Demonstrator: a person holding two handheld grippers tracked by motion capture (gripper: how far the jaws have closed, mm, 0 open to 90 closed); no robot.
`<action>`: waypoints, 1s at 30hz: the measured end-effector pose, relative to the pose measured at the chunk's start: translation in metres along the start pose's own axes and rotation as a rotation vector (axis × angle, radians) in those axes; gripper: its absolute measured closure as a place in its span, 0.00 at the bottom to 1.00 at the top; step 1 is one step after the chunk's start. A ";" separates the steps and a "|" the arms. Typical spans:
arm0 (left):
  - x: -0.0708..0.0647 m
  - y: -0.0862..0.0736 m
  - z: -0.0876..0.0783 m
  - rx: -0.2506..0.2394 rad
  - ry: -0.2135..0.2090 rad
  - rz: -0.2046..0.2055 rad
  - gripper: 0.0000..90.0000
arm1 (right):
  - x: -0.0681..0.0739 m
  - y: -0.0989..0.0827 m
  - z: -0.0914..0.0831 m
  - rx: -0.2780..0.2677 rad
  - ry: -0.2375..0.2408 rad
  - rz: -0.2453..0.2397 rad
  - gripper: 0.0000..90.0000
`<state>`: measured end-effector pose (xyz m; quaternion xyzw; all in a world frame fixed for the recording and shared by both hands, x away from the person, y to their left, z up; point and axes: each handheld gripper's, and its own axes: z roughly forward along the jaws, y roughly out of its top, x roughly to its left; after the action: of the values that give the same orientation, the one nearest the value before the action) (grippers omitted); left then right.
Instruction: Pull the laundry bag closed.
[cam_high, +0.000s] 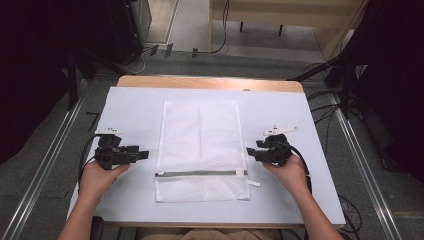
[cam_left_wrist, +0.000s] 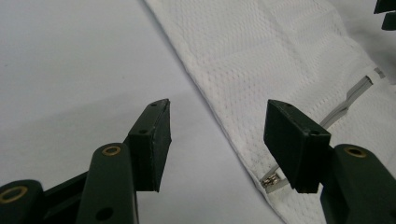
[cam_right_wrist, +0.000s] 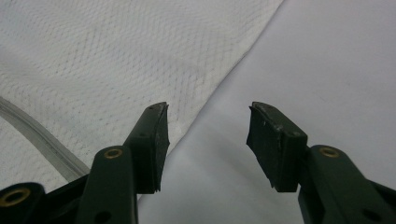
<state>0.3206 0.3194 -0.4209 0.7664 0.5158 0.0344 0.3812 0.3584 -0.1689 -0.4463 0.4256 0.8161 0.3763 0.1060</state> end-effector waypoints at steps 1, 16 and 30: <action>0.000 0.000 0.000 0.004 0.005 -0.003 0.45 | 0.000 0.000 0.000 0.001 0.000 -0.002 0.55; 0.002 -0.002 -0.004 0.006 -0.006 -0.004 0.44 | 0.026 0.013 -0.012 0.007 0.047 0.001 0.59; -0.001 -0.003 -0.008 -0.001 -0.004 -0.008 0.43 | 0.059 0.025 -0.015 0.007 0.105 -0.059 0.63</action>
<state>0.3144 0.3232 -0.4170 0.7642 0.5183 0.0315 0.3826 0.3302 -0.1224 -0.4100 0.3815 0.8340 0.3920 0.0725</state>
